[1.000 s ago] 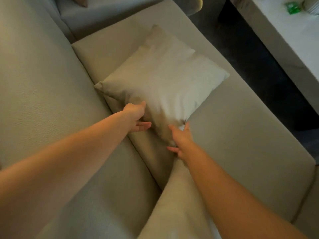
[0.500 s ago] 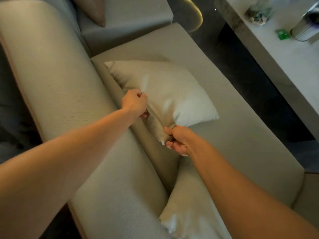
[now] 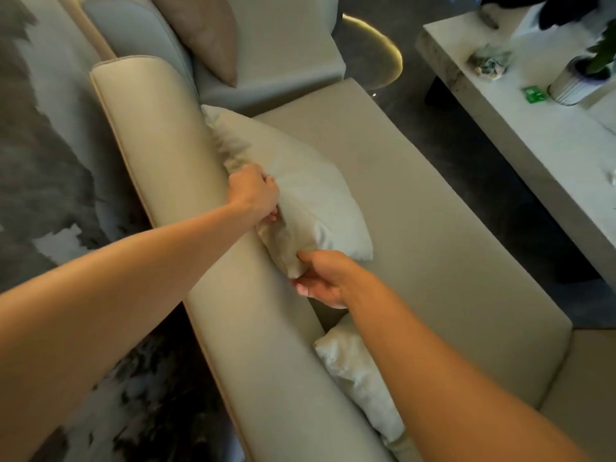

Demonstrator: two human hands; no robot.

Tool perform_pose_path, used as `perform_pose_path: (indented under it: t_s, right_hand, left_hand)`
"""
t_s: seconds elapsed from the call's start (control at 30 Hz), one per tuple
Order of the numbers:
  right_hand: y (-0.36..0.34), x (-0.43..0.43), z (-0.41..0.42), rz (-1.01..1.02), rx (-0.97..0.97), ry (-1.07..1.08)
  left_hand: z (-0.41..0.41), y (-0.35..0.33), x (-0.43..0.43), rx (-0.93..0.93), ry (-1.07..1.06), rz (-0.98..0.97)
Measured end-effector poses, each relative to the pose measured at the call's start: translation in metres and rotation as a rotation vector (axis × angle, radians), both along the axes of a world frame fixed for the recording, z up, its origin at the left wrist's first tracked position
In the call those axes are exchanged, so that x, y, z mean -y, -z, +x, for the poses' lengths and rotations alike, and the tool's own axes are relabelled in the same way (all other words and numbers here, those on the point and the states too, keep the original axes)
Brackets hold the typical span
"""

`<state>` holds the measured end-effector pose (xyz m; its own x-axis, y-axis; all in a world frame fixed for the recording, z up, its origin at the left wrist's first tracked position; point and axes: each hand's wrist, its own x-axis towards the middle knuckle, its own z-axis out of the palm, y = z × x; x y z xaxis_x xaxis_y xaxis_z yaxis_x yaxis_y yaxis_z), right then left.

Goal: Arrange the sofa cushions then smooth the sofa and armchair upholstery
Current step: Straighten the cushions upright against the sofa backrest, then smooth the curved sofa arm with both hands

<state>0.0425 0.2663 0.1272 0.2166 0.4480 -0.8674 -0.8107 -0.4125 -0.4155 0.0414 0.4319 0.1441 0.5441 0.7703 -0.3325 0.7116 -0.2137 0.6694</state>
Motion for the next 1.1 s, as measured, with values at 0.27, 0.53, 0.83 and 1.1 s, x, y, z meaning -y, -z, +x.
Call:
perform_pose_path:
  t_s: [0.27, 0.53, 0.83, 1.1]
  right_hand:
    - [-0.047, 0.077, 0.002, -0.136, 0.429, -0.372]
    - [-0.133, 0.201, -0.043, -0.259, 1.291, -0.959]
    - [-0.182, 0.399, -0.111, -0.378, 1.565, -1.328]
    - [-0.114, 0.54, -0.16, -0.478, 1.389, -1.419]
  left_hand:
    - [-0.061, -0.073, 0.033, -0.378, 0.272, 0.208]
    - [-0.197, -0.163, 0.189, -0.758, 0.384, 0.507]
    - [-0.31, -0.193, 0.423, -0.784, 0.439, 0.426]
    - [-0.36, -0.138, 0.527, -0.7, 0.512, 0.366]
